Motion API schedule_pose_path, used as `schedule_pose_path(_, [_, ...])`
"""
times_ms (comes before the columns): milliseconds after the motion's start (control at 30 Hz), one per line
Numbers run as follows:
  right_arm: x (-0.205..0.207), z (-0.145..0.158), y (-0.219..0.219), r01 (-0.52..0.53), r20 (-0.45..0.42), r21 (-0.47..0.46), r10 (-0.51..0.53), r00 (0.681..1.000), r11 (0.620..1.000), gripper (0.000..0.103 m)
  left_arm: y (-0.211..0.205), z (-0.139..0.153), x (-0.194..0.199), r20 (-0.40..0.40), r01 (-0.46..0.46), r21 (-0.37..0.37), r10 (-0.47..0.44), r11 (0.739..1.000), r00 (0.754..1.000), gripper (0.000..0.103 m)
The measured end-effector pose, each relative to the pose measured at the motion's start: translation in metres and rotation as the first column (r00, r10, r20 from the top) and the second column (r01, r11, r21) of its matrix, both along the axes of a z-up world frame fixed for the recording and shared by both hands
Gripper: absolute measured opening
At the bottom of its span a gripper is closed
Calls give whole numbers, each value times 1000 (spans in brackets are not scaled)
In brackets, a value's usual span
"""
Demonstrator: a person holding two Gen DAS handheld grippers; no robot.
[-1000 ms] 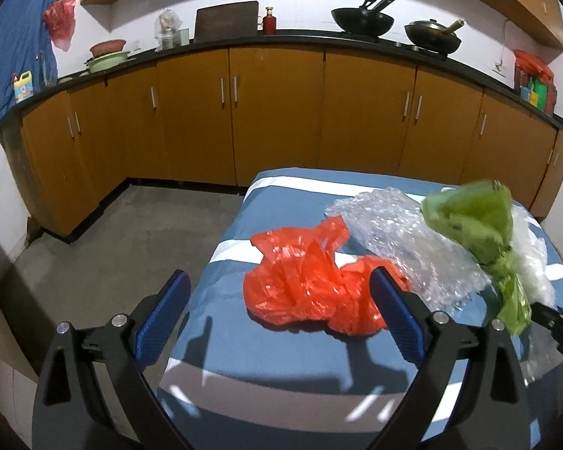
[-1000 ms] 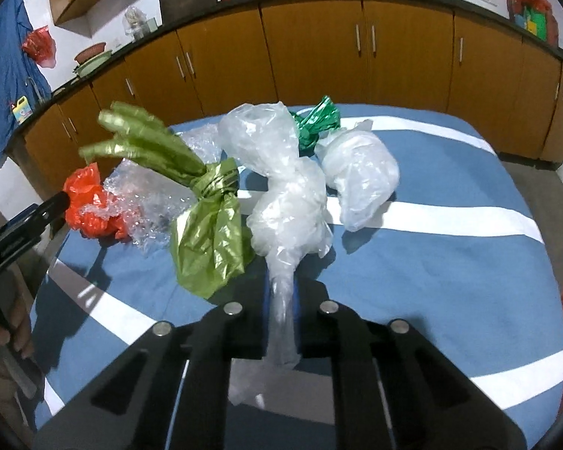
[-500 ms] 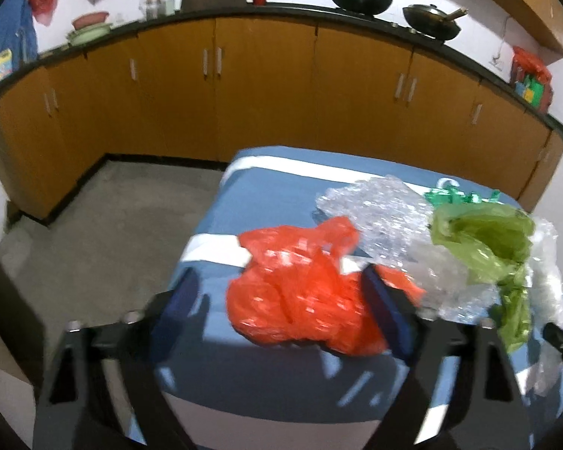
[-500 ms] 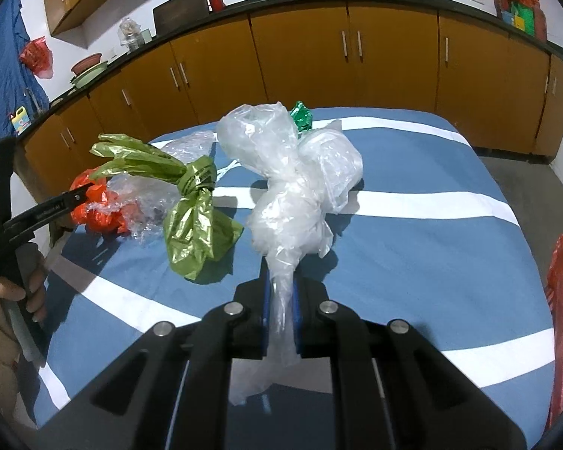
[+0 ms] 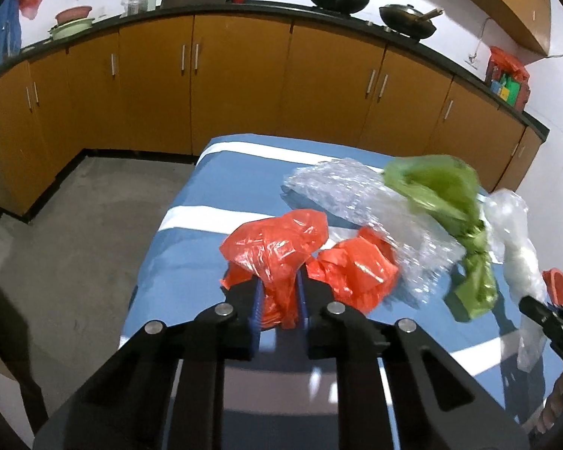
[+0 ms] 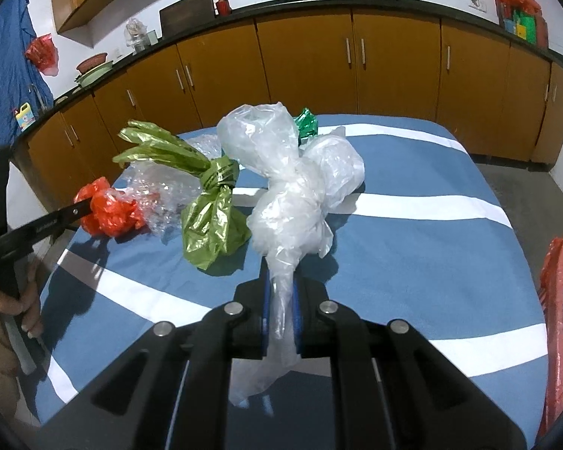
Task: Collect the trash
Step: 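Carry both bags over the wastebasket and open both grippers to drop them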
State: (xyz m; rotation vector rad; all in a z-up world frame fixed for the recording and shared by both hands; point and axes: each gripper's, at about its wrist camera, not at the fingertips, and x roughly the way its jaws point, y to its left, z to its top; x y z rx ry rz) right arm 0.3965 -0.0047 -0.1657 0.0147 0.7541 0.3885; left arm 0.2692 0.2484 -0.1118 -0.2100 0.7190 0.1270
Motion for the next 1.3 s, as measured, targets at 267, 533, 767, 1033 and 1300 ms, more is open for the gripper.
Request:
schedule_pose_path(267, [-10, 11, -7, 2, 22, 12, -2, 1000, 1000, 11, -10, 12, -31, 43, -21, -10, 22, 1000, 999, 10])
schedule_pose_path(533, [-26, 24, -19, 12, 41, 32, -13, 999, 999, 11, -21, 47, -56, 126, -9, -21, 12, 1000, 992, 8])
schedule_pose_path(767, [-41, 41, -32, 31, 71, 43, -34, 997, 999, 11, -48, 77, -68, 189, 49, -7, -47, 999, 981, 8])
schedule_pose_path(1033, [-57, 65, -66, 87, 116, 55, -93, 989, 995, 11, -92, 99, -64, 242, 130, -3, -125, 992, 962, 8])
schedule_pose_path(1300, [-68, 80, -111, 171, 144, 62, -178, 973, 983, 11, -145, 108, -51, 271, 221, -2, -212, 975, 939, 7])
